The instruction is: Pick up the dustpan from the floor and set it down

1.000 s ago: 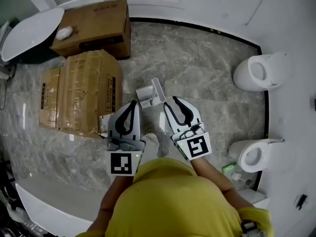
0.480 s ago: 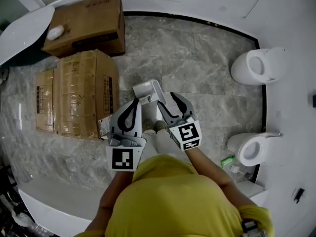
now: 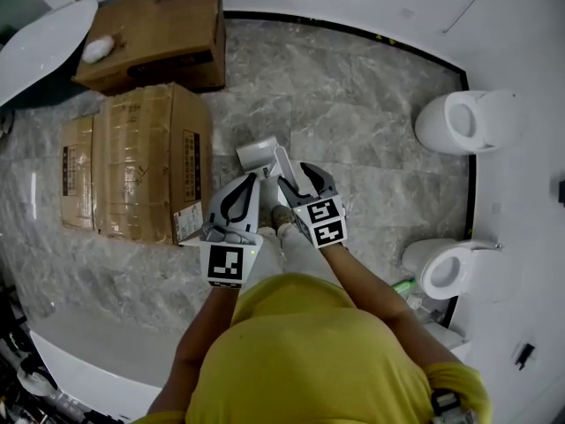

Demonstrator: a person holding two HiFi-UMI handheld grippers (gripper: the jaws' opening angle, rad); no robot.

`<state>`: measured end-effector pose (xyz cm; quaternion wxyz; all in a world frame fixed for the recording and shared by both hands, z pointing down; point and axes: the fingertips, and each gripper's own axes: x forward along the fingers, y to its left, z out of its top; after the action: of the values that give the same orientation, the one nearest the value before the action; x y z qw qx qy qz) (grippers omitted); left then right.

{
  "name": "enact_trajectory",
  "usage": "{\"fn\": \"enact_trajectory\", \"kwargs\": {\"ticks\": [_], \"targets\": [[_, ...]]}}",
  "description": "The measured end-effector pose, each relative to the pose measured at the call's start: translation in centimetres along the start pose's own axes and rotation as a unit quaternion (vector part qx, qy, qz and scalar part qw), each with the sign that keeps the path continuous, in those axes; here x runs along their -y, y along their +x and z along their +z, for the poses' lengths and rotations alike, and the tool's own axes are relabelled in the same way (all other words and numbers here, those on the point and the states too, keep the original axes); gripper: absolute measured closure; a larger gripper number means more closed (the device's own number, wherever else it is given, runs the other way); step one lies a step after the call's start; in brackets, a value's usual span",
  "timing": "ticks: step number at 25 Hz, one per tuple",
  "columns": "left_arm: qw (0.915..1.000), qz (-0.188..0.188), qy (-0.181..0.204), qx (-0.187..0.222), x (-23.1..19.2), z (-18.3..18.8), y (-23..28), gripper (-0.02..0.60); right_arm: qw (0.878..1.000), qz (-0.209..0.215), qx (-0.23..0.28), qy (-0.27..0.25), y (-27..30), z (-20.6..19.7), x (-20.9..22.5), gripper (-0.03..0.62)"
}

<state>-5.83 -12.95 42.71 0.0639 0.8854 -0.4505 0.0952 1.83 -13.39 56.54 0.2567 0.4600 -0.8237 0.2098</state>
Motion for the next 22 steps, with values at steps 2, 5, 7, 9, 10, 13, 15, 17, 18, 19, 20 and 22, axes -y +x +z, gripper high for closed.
{"fn": "enact_trajectory", "kwargs": {"ticks": [2,5,7,9,10,13,15,17,18,19,20,22], "targets": [[0.9999,-0.001,0.002,-0.015,-0.1,-1.4,0.5,0.583,1.000,0.006,-0.016,0.007,0.8,-0.6,0.1,0.339],[0.9995,0.000,0.004,-0.031,-0.2,-2.8,1.1,0.583,0.999,0.021,-0.047,0.007,1.9,-1.5,-0.2,0.332],[0.9992,-0.001,0.009,-0.038,-0.1,-3.4,1.3,0.583,0.997,0.022,-0.070,0.009,2.6,-2.1,-0.2,0.324],[0.9990,-0.002,0.009,-0.043,-0.1,-3.7,1.5,0.583,0.995,0.019,-0.094,0.015,3.3,-2.7,-0.1,0.326],[0.9990,-0.001,0.008,-0.043,-0.2,-3.6,1.5,0.583,0.994,0.018,-0.105,0.017,3.7,-2.9,0.0,0.334],[0.9993,0.006,0.005,-0.038,-0.7,-3.2,1.5,0.583,0.991,0.022,-0.129,0.030,4.8,-3.5,-0.1,0.341],[0.9993,0.012,0.002,-0.034,-1.1,-3.0,1.4,0.583,0.988,0.030,-0.142,0.048,5.5,-4.0,-0.2,0.347],[0.9991,0.019,-0.001,-0.037,-1.3,-3.1,1.1,0.583,0.986,0.033,-0.153,0.062,6.0,-4.6,-0.2,0.368],[0.9990,0.022,-0.002,-0.039,-1.4,-3.1,0.9,0.583,0.985,0.033,-0.156,0.069,6.1,-4.8,-0.2,0.391],[0.9989,0.024,-0.002,-0.041,-1.4,-3.2,0.8,0.583,0.984,0.030,-0.156,0.075,6.1,-5.0,-0.1,0.434],[0.9988,0.026,-0.002,-0.042,-1.4,-3.3,0.6,0.583,0.984,0.028,-0.154,0.083,6.1,-4.9,0.1,0.470],[0.9986,0.028,-0.003,-0.045,-1.6,-3.5,0.4,0.583,0.984,0.022,-0.147,0.100,6.1,-4.8,0.3,0.489]]}}
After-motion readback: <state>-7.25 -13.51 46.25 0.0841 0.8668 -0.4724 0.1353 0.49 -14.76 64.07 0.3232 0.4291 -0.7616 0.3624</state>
